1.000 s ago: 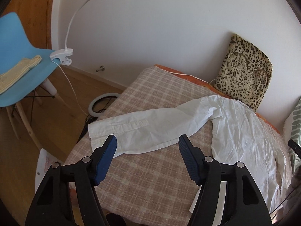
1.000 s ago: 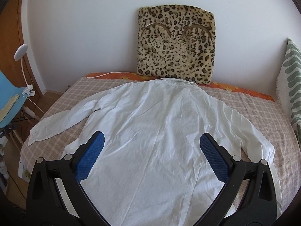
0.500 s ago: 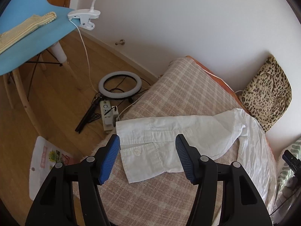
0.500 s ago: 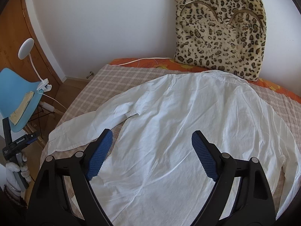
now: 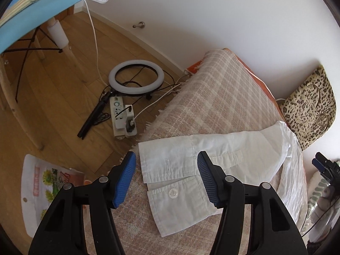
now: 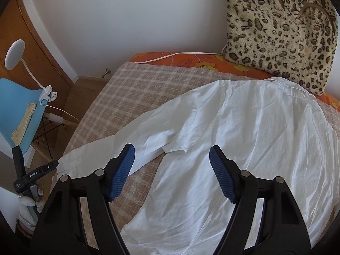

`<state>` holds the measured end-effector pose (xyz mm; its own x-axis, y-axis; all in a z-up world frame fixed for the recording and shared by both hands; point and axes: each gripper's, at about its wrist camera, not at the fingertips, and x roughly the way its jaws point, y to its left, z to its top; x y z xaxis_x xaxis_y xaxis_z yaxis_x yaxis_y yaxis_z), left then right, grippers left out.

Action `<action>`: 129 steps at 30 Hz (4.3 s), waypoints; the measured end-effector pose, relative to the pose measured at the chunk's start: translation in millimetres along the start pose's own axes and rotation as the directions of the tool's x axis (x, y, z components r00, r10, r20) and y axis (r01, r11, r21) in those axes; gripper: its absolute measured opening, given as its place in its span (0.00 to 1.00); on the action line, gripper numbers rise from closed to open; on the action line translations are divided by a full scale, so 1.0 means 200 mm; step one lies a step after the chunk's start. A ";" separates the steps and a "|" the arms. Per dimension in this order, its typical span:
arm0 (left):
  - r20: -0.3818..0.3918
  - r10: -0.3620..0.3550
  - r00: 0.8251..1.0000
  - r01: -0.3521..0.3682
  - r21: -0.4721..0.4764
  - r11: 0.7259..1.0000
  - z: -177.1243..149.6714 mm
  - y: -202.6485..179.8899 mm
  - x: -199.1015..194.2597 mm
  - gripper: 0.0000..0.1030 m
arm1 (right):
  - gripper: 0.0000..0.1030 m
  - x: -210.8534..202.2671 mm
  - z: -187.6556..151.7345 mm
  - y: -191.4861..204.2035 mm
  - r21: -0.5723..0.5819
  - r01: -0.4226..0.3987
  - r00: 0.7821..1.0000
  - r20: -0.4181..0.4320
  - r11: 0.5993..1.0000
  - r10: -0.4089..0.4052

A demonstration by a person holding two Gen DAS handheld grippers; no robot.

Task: Fold small clothes
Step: 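Move the left tool to the white shirt's sleeve cuff and grasp it, then lift the sleeve with the left tool and lay it across the shirt body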

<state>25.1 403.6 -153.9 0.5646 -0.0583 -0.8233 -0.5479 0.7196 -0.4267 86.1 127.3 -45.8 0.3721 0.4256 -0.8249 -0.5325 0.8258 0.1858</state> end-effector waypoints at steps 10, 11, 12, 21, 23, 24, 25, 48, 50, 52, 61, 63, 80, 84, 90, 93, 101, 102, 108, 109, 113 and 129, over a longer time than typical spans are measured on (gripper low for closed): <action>0.013 0.060 0.998 -0.060 0.052 0.997 0.01 -0.01 0.08 0.36 | 0.64 0.33 0.26 0.09 0.050 0.006 0.995 -0.101 0.999 -0.001; 0.022 0.076 0.997 -0.077 0.060 0.995 0.01 -0.01 0.07 0.32 | 0.64 0.36 0.28 0.09 0.066 0.004 0.994 -0.110 0.998 0.003; 0.035 0.081 0.996 -0.083 0.066 0.994 0.01 -0.01 0.07 0.24 | 0.64 0.40 0.30 0.09 0.082 0.005 0.993 -0.119 0.997 0.005; 0.155 0.008 0.988 -0.034 0.167 0.985 0.01 -0.14 -0.09 0.04 | 0.64 0.72 0.39 0.08 0.153 0.108 0.979 -0.190 0.982 -0.078; 0.177 -0.044 0.983 0.011 0.187 0.982 -0.01 -0.19 -0.16 0.04 | 0.64 0.76 0.42 0.06 0.162 0.123 0.975 -0.203 0.979 -0.089; 0.187 -0.066 0.980 0.028 0.199 0.980 -0.02 -0.21 -0.19 0.04 | 0.64 0.78 0.43 0.05 0.159 0.132 0.972 -0.214 0.978 -0.096; 0.198 -0.084 0.977 0.039 0.218 0.975 -0.04 -0.25 -0.23 0.04 | 0.64 0.79 0.44 0.05 0.152 0.141 0.969 -0.223 0.978 -0.105; 0.162 -0.342 0.926 0.225 0.490 0.842 -0.47 -0.57 -0.58 0.03 | 0.42 0.98 0.52 0.12 -0.053 0.311 0.895 -0.320 0.949 -0.312; 0.164 -0.342 0.925 0.226 0.487 0.844 -0.47 -0.57 -0.58 0.03 | 0.03 0.96 0.52 0.11 -0.048 0.331 0.884 -0.333 0.943 -0.327; 0.159 -0.346 0.925 0.232 0.485 0.843 -0.48 -0.57 -0.59 0.03 | 0.03 0.92 0.53 0.09 -0.022 0.312 0.897 -0.322 0.950 -0.302; 0.147 -0.403 0.903 0.258 0.566 0.783 -0.64 -0.69 -0.71 0.03 | 0.02 0.63 0.57 -0.10 0.096 0.168 0.967 -0.211 0.981 -0.145; 0.121 -0.423 0.898 0.280 0.584 0.762 -0.69 -0.73 -0.72 0.02 | 0.01 0.54 0.56 -0.16 0.136 0.117 0.979 -0.181 0.984 -0.092; -0.198 -0.356 0.913 0.373 0.759 0.533 -1.23 -1.07 -0.47 0.02 | 0.71 0.33 0.37 -0.26 0.159 -0.118 0.978 -0.153 0.980 0.143; -0.193 -0.358 0.914 0.370 0.759 0.536 -1.23 -1.06 -0.48 0.02 | 0.71 0.38 0.33 -0.21 0.072 0.028 0.973 -0.232 0.997 -0.011; -0.176 -0.375 0.910 0.374 0.739 0.561 -1.19 -1.03 -0.49 0.02 | 0.70 0.47 0.24 -0.29 0.072 0.109 0.959 -0.271 0.991 -0.086; -0.168 -0.372 0.913 0.363 0.750 0.553 -1.20 -1.04 -0.49 0.02 | 0.29 0.51 0.22 -0.31 0.114 0.061 0.961 -0.274 0.992 -0.028; -0.113 -0.365 0.924 0.305 0.794 0.526 -1.20 -1.07 -0.50 0.02 | 0.01 0.25 0.33 -0.40 0.122 0.104 0.989 -0.115 0.987 -0.090; -0.116 -0.356 0.927 0.299 0.801 0.518 -1.21 -1.08 -0.49 0.02 | 0.01 0.24 0.33 -0.44 0.136 0.115 0.989 -0.113 0.984 -0.100; -0.200 -0.265 0.943 0.310 0.819 0.483 -1.31 -1.11 -0.36 0.07 | 0.01 0.32 0.19 -0.65 0.203 0.117 0.985 -0.146 0.972 -0.088; -0.210 -0.256 0.944 0.314 0.814 0.488 -1.32 -1.10 -0.36 0.07 | 0.01 0.33 0.17 -0.66 0.201 0.120 0.985 -0.144 0.972 -0.091; -0.220 -0.260 0.940 0.329 0.784 0.527 -1.32 -1.04 -0.41 0.13 | 0.02 0.37 0.13 -0.68 0.171 0.119 0.980 -0.179 0.978 -0.088; -0.247 -0.151 0.957 0.277 0.620 0.734 -1.15 -0.95 -0.16 0.36 | 0.62 0.25 0.13 -0.12 -0.327 0.072 0.997 -0.009 0.942 -0.079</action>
<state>-30.5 109.2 -132.2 0.4705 -0.3360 -0.8159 0.1367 0.9413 -0.3088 138.0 138.4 -78.1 0.4062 0.3559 -0.8416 -0.7240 0.6873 -0.0588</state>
